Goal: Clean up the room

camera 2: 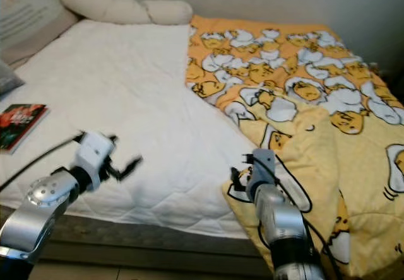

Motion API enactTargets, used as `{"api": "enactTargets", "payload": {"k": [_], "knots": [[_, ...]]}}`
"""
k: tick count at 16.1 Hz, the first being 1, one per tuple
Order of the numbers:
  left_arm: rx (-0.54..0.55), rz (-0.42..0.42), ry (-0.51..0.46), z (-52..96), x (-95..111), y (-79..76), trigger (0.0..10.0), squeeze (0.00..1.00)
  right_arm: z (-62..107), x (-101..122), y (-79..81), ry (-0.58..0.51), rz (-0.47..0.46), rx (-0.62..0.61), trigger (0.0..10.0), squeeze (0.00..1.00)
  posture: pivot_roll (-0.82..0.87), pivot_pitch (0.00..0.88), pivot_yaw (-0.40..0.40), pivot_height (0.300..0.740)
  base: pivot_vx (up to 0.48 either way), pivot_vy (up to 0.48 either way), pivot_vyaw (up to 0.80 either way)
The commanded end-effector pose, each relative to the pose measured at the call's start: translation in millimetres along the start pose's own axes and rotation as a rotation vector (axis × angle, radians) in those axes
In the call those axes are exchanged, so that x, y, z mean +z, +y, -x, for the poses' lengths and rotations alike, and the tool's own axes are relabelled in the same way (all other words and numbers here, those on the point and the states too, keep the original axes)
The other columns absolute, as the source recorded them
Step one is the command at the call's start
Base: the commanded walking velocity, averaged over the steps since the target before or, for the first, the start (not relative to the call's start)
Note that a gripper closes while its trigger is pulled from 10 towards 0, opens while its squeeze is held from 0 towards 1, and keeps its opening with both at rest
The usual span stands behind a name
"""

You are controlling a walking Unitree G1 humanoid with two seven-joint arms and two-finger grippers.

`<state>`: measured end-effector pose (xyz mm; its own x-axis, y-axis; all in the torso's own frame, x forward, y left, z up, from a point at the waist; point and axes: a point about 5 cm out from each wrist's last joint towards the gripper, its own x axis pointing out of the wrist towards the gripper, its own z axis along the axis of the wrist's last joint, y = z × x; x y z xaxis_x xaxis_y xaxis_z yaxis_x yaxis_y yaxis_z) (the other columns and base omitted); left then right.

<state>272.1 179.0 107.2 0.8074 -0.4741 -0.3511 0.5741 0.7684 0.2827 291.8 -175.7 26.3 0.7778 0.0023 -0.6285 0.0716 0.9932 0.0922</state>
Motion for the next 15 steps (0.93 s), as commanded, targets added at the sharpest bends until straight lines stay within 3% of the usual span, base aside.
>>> {"api": "enactTargets", "payload": {"k": [1,2,3,4,8,10,13,14,15], "knots": [[-0.058,-0.038,0.014,0.1,1.7,-0.2,10.0,1.00,-4.5,-0.4,-2.4,0.037,-0.020,-0.011,10.0,1.00,-0.01,0.000,-0.011,0.740,0.000,0.000,0.00],[-0.094,-0.051,0.020,1.9,2.6,-0.1,10.0,1.00,-8.9,-1.1,-2.5,0.065,-0.019,-0.019,10.0,1.00,-0.01,0.000,-0.012,0.740,0.000,0.000,0.00],[-0.118,-0.059,0.019,3.2,4.4,1.0,10.0,1.00,-13.6,-4.5,-1.5,0.101,-0.030,-0.021,10.0,0.89,-0.01,0.000,-0.011,0.740,0.000,0.000,0.00],[-0.123,-0.066,0.022,3.6,4.9,2.4,10.0,1.00,-16.3,-6.4,0.0,0.118,-0.032,-0.018,10.0,0.00,0.00,0.000,-0.011,0.740,0.000,0.000,0.00],[-0.182,-0.089,0.042,13.7,8.2,4.1,10.0,1.00,-25.4,-6.4,3.3,0.144,-0.035,-0.021,10.0,0.00,0.06,0.000,-0.020,0.740,0.000,0.000,0.00],[-0.212,-0.095,0.057,23.1,8.4,-0.6,10.0,1.00,-26.5,-10.5,0.6,0.172,0.019,-0.059,10.0,0.00,0.09,0.000,-0.030,0.740,0.000,0.000,0.00],[-0.242,-0.093,0.071,33.3,9.3,-5.7,10.0,1.00,-26.9,-13.9,-0.5,0.185,0.031,-0.086,9.7,0.00,0.12,0.000,-0.037,0.740,0.000,0.000,0.00],[-0.258,-0.087,0.080,38.1,9.6,-8.3,10.0,1.00,-26.8,-16.9,-0.7,0.193,0.051,-0.095,5.6,0.00,0.12,0.000,-0.039,0.740,0.000,0.000,0.00],[-0.269,-0.086,0.086,41.1,9.3,-10.6,10.0,1.00,-26.7,-18.5,-0.8,0.196,0.054,-0.097,4.6,0.00,0.13,0.000,-0.042,0.740,0.000,0.000,0.00]]}}
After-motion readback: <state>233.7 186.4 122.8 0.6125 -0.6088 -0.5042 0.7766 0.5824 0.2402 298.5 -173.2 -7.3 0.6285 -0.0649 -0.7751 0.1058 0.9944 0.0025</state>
